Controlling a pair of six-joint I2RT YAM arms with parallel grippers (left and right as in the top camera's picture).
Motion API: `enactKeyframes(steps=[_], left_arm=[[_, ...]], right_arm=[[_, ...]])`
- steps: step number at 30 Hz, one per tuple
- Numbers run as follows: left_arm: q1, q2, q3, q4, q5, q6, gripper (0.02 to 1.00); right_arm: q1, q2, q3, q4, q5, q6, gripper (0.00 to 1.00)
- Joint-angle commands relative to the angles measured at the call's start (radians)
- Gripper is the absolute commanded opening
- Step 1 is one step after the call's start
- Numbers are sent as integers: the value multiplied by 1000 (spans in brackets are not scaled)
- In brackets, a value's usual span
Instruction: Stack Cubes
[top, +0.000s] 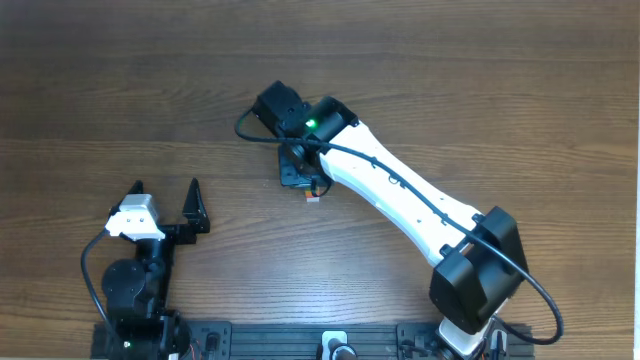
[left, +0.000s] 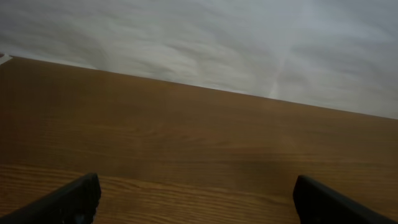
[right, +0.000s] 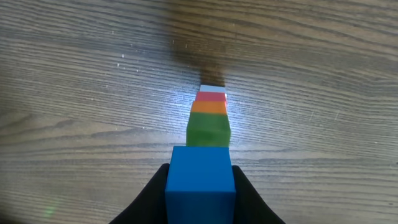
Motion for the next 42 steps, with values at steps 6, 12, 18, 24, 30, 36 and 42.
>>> enactKeyframes(steps=[6, 12, 18, 24, 30, 36, 42], left_arm=[[0, -8, -5, -2, 9, 15, 1000], [0, -8, -5, -2, 9, 15, 1000], [0, -8, -5, -2, 9, 15, 1000], [0, -8, -5, -3, 9, 15, 998], [0, -8, -5, -2, 10, 15, 1000], [0, -8, -5, -2, 9, 14, 1000], [0, -8, -5, -2, 9, 15, 1000]], right_arm=[[-1, 34, 22, -2, 9, 25, 12], [-2, 38, 22, -4, 10, 29, 9], [-8, 45, 22, -11, 13, 29, 12], [-10, 53, 22, -16, 13, 29, 12], [-10, 55, 22, -17, 13, 29, 9], [-10, 55, 22, -16, 17, 29, 12], [-12, 57, 22, -16, 17, 29, 25]])
